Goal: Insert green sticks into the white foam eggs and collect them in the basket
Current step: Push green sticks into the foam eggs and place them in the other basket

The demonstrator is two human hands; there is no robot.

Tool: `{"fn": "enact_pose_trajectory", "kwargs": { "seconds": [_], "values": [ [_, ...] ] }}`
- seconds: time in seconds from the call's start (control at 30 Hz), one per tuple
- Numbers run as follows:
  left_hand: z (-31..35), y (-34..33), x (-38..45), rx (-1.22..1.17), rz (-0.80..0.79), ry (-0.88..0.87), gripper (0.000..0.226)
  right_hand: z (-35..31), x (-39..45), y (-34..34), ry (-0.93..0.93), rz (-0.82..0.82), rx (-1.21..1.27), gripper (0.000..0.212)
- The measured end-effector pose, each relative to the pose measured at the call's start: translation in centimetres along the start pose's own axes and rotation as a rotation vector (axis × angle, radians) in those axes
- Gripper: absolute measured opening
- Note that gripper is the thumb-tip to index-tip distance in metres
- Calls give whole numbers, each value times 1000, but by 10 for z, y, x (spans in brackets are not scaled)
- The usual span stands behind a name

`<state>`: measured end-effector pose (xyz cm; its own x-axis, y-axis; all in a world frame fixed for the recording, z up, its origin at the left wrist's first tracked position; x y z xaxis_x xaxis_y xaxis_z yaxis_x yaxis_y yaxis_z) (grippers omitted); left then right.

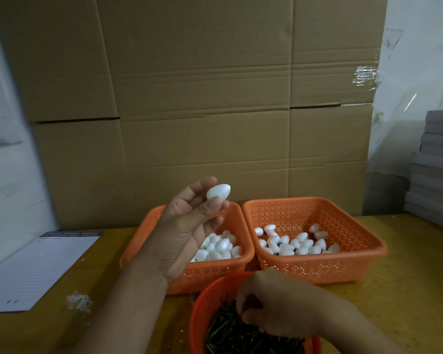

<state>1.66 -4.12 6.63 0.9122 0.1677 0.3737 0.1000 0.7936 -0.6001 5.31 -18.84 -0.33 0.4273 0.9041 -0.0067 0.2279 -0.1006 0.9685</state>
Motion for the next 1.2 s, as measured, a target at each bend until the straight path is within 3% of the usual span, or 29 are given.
{"fn": "enact_pose_trajectory", "kwargs": {
  "seconds": [0.27, 0.47, 0.63, 0.83, 1.0, 1.2],
  "values": [
    [2, 3, 1, -8, -14, 8, 33, 0, -1, 1, 2, -19, -29, 17],
    [3, 2, 1, 1, -63, -1, 51, 1, 0, -1, -5, -69, -35, 22],
    [0, -1, 1, -130, 37, 57, 17, 2, 1, -2, -18, -34, -42, 24],
    [-8, 3, 1, -205, 123, 177, 23, 2, 1, 3, -21, 27, 28, 17],
    [-11, 7, 2, -114, 119, 181, 21, -4, -2, 15, -21, 74, 582, 5],
    [-10, 11, 3, -80, 105, 170, 27, -7, -9, 39, 14, 347, 1404, 21]
  ]
}}
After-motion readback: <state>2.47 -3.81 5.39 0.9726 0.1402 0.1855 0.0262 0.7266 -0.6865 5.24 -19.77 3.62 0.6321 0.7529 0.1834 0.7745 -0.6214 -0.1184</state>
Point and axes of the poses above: each hand's wrist, its own x-axis towards the middle knuckle, its own y-axis out of the back of the hand, z = x × y, the point moved 5 cm from there along x, towards the middle knuckle, and after that the axes turned 13 degrees about -x, right-handed, at the moved point
